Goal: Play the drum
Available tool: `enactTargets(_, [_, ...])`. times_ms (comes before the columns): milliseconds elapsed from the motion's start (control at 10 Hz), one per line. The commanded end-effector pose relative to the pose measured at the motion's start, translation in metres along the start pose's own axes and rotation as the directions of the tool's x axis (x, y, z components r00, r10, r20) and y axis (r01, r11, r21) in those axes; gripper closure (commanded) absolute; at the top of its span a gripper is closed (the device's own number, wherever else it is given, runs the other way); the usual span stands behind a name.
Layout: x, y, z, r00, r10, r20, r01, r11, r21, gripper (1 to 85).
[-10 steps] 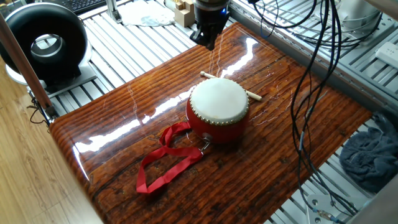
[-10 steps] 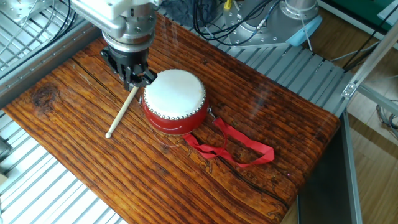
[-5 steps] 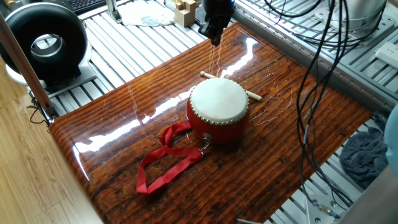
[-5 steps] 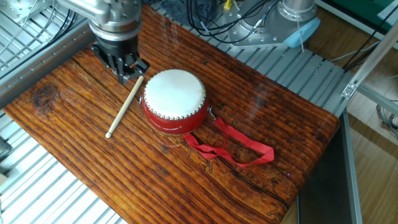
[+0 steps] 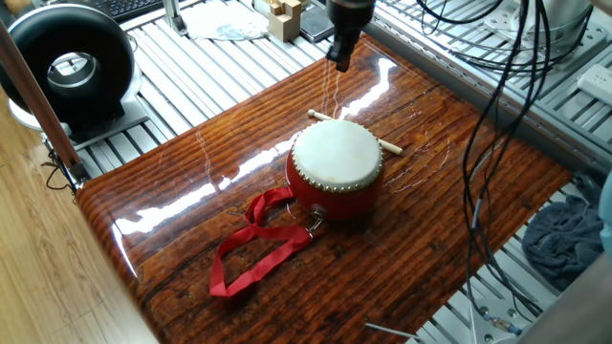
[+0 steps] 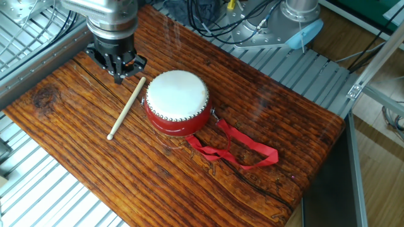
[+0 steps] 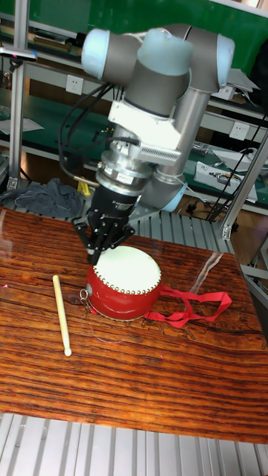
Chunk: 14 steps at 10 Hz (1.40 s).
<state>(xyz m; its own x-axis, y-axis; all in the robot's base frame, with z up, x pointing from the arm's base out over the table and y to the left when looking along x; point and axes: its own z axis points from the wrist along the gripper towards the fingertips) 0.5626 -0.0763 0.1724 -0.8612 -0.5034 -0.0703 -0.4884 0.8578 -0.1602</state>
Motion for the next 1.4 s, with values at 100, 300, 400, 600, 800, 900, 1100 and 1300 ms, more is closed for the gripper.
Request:
enactTargets(100, [0.005, 0.003, 0.016, 0.995, -0.097, 0.036, 0.097, 0.995, -0.004, 84.7])
enactTargets(300, [0.006, 0.003, 0.015, 0.996, -0.085, 0.035, 0.085, 0.996, -0.007, 84.7])
enactTargets(400, [0.007, 0.002, 0.015, 0.996, -0.085, 0.035, 0.085, 0.996, -0.007, 84.7])
enactTargets(600, [0.006, 0.003, 0.015, 0.996, -0.081, 0.039, 0.081, 0.997, -0.012, 84.7])
enactTargets(800, [0.005, 0.004, 0.015, 0.996, -0.081, 0.044, 0.082, 0.997, -0.014, 84.7])
enactTargets(900, [-0.004, -0.003, 0.014, 0.993, -0.092, 0.073, 0.091, 0.996, 0.016, 84.7])
enactTargets(1100, [0.002, -0.013, 0.015, 0.996, -0.072, 0.051, 0.069, 0.996, 0.052, 84.7])
enactTargets(1300, [0.019, -0.027, 0.014, 1.0, -0.007, -0.013, 0.008, 0.995, 0.1, 84.7])
